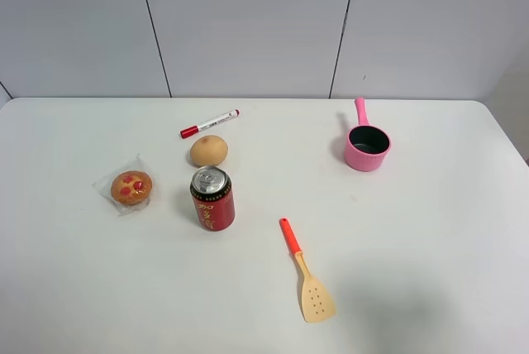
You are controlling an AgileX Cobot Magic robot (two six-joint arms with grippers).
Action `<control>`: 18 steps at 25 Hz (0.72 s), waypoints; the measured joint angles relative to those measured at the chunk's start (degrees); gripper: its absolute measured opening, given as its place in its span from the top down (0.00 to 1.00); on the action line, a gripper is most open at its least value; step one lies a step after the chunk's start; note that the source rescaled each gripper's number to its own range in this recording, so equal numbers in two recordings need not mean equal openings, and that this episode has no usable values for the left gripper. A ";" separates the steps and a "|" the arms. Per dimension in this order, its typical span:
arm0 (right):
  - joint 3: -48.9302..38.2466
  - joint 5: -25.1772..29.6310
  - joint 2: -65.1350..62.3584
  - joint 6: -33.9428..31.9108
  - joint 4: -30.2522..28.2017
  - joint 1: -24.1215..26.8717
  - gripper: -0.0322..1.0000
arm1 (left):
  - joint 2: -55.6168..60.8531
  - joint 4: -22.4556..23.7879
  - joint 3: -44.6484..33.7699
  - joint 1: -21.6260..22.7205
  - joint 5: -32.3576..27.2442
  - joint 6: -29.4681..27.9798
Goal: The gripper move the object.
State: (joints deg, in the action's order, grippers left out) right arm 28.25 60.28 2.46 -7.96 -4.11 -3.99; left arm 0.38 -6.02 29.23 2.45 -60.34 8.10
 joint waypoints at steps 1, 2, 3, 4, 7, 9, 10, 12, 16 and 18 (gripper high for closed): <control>-0.22 0.00 -0.77 0.25 -0.04 0.00 0.00 | 0.00 0.00 0.00 0.00 0.00 0.00; -0.35 0.00 -1.67 0.38 -0.04 0.00 0.00 | 0.00 0.00 0.00 0.00 0.00 0.00; -0.35 0.00 -2.25 0.38 -0.04 0.00 0.00 | 0.00 0.00 0.00 0.00 0.00 0.00; -0.35 0.00 -2.56 0.38 -0.06 0.00 0.00 | 0.00 0.00 0.00 0.00 0.00 0.00; -0.35 0.00 -2.57 0.38 -0.11 0.00 0.00 | 0.00 0.00 0.00 0.00 0.00 0.00; -0.35 0.00 -2.57 0.38 -0.13 0.00 0.00 | 0.00 0.00 0.00 0.00 0.00 0.00; -0.35 0.00 -2.57 0.38 -0.13 0.00 0.00 | 0.00 0.00 0.00 0.00 0.00 -0.05; -0.35 0.00 -2.57 0.38 -0.13 0.00 0.00 | 0.00 0.00 0.00 0.00 0.00 -0.05; -0.35 0.00 -2.57 0.38 -0.13 0.00 0.00 | 0.00 0.00 0.00 0.00 0.00 -0.05; -0.35 0.00 -2.57 0.38 -0.13 0.00 0.00 | 0.00 0.00 0.00 0.00 0.00 -0.05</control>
State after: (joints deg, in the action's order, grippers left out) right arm 27.90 60.28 -0.10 -7.57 -4.24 -3.99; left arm 0.38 -6.02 29.23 2.45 -60.34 8.05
